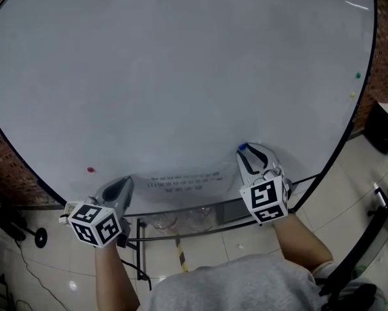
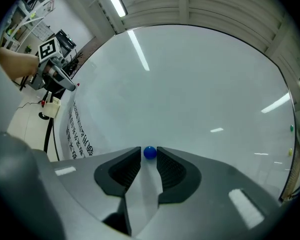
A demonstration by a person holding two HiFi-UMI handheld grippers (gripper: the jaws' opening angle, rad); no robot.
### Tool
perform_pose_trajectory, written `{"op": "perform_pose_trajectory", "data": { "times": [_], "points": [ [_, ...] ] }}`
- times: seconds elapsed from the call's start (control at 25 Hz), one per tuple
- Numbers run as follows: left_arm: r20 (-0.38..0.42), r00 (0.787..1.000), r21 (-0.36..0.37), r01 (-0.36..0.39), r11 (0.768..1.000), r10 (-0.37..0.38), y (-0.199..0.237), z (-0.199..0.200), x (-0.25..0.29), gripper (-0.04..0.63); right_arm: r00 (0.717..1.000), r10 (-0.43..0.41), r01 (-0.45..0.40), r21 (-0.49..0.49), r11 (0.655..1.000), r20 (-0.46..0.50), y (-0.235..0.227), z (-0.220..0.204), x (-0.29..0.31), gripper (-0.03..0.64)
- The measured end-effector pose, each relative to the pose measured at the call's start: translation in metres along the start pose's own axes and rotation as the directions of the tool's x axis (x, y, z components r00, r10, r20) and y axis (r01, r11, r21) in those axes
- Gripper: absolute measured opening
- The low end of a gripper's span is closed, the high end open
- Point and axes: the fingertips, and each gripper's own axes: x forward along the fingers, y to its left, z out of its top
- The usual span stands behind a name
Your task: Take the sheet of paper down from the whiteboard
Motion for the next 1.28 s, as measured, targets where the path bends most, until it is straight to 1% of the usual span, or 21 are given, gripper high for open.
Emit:
{"op": "perform_pose_trajectory", "data": {
  "times": [0.08, 0.16, 0.24, 0.28, 0.32, 0.36, 0.4, 0.52, 0.64, 0.76, 0.84, 0.92, 1.08, 1.28],
  "points": [
    [-0.005, 1.000, -0.001, 0.012, 1.000, -0.012, -0.003, -0.001, 0.001, 0.002, 1.000, -0.007, 0.007, -0.007, 1.000, 0.001, 0.001, 0.002, -0.001, 0.146],
    [-0.013, 0.999, -0.003, 0.032, 0.999, -0.032, -0.008, -0.005, 0.004, 0.002, 1.000, -0.024, 0.024, -0.013, 1.000, 0.002, -0.001, 0.003, -0.005, 0.150],
    [-0.023, 0.998, -0.005, 0.055, 0.998, -0.055, -0.016, -0.010, 0.008, 0.002, 0.999, -0.040, 0.040, -0.001, 0.999, 0.005, -0.004, 0.002, -0.012, 0.131],
    [-0.027, 0.997, -0.005, 0.066, 0.998, -0.066, -0.021, -0.013, 0.010, 0.002, 0.999, -0.040, 0.039, 0.011, 0.999, 0.009, -0.005, 0.001, -0.017, 0.110],
    [-0.032, 0.996, -0.006, 0.078, 0.997, -0.078, -0.026, -0.016, 0.012, 0.002, 0.999, -0.033, 0.033, 0.022, 0.999, 0.012, -0.004, 0.000, -0.021, 0.078],
    [-0.037, 0.995, -0.007, 0.092, 0.996, -0.092, -0.031, -0.019, 0.014, 0.002, 1.000, -0.023, 0.023, 0.030, 0.999, 0.012, -0.002, -0.001, -0.026, 0.028],
    [-0.042, 0.994, -0.008, 0.106, 0.994, -0.106, -0.035, -0.023, 0.016, 0.002, 1.000, -0.013, 0.013, 0.034, 0.999, 0.006, 0.002, -0.003, -0.030, 0.009],
    [-0.053, 0.987, -0.016, 0.153, 0.988, -0.154, -0.049, -0.035, 0.018, 0.002, 1.000, 0.011, -0.010, 0.044, 0.999, -0.028, 0.018, -0.009, -0.046, 0.002],
    [-0.072, 0.980, -0.024, 0.185, 0.982, -0.187, -0.062, -0.050, 0.019, 0.002, 0.998, 0.017, -0.012, 0.078, 0.997, -0.060, 0.027, -0.018, -0.065, 0.002],
    [-0.104, 0.975, -0.057, 0.193, 0.980, -0.198, -0.069, -0.074, 0.020, 0.002, 0.996, 0.010, 0.001, 0.122, 0.992, -0.091, 0.028, -0.028, -0.082, 0.002],
    [-0.116, 0.972, -0.093, 0.195, 0.976, -0.205, -0.073, -0.088, 0.015, 0.002, 0.994, 0.010, 0.005, 0.130, 0.991, -0.111, 0.033, -0.033, -0.092, 0.002],
    [-0.127, 0.970, -0.110, 0.192, 0.975, -0.205, -0.078, -0.098, 0.009, 0.002, 0.992, 0.017, -0.001, 0.126, 0.992, -0.125, 0.040, -0.035, -0.101, 0.002],
    [-0.119, 0.975, -0.097, 0.177, 0.979, -0.188, -0.094, -0.103, -0.006, 0.002, 0.991, 0.040, -0.025, 0.124, 0.992, -0.125, 0.053, -0.034, -0.115, 0.002],
    [-0.097, 0.985, -0.059, 0.136, 0.989, -0.141, -0.120, -0.104, -0.034, 0.002, 0.986, 0.106, -0.084, 0.166, 0.983, -0.125, 0.075, -0.046, -0.136, 0.002]
  ]
}}
